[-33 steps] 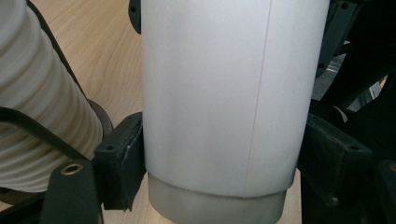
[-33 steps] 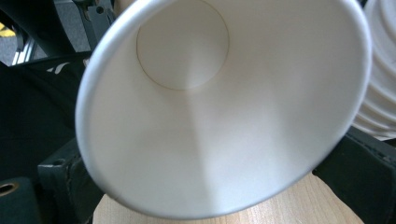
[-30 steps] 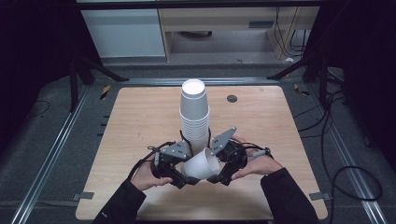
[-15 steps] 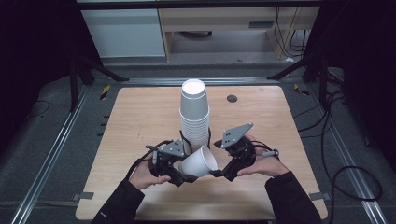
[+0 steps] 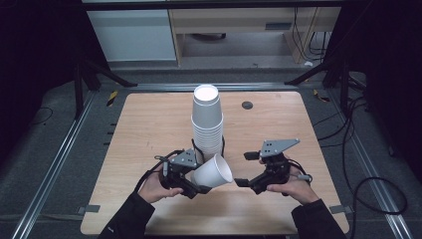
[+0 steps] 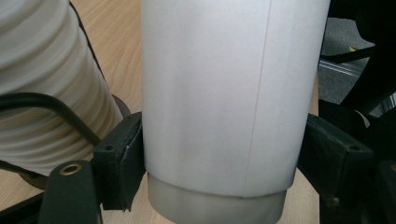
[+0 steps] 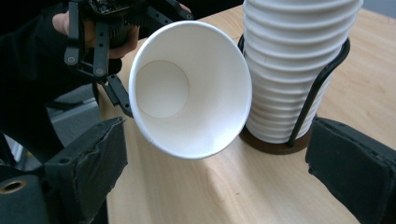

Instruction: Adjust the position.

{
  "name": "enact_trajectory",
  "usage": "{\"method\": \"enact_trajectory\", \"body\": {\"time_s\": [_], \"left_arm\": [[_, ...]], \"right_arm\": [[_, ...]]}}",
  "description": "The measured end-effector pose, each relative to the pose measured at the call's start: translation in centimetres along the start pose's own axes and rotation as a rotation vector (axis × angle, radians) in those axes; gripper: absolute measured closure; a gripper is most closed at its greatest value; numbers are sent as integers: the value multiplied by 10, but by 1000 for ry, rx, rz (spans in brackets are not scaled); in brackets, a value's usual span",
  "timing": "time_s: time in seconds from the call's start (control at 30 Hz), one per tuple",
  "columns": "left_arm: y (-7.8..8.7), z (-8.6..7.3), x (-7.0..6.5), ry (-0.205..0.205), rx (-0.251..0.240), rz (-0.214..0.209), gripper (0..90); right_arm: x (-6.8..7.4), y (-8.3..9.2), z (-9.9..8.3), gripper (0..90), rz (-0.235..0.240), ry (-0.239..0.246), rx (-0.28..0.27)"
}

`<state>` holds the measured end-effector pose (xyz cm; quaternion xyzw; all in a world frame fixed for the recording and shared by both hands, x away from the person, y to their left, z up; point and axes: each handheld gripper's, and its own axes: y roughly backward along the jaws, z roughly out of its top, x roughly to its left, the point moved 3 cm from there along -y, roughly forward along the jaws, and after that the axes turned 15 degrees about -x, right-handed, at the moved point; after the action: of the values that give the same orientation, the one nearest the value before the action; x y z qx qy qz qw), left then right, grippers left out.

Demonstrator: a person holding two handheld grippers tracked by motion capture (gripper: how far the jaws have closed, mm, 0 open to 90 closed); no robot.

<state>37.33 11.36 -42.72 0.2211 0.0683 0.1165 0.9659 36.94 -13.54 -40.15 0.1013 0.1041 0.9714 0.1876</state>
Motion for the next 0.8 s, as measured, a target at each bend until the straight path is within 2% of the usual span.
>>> {"method": "enact_trajectory", "body": {"time_s": [0.13,0.2,0.3,0.5,0.67,0.8], "left_arm": [[-3,1,-3,-17,5,-13,218],[-3,1,-4,-21,1,-10,218],[-3,3,-5,-28,-3,-9,218],[-8,3,-8,-39,3,-14,218],[-9,5,-10,-45,-12,-17,218],[-8,8,-13,-56,-21,-21,219]], "right_arm": [[2,-1,-8,65,-5,-50,-16],[3,-2,-10,57,-8,-42,3],[4,-3,-11,43,16,-75,-29],[4,-10,-14,36,8,-93,-26],[7,-15,-13,35,59,-103,-36],[8,-20,-14,31,67,-111,-25]]}}
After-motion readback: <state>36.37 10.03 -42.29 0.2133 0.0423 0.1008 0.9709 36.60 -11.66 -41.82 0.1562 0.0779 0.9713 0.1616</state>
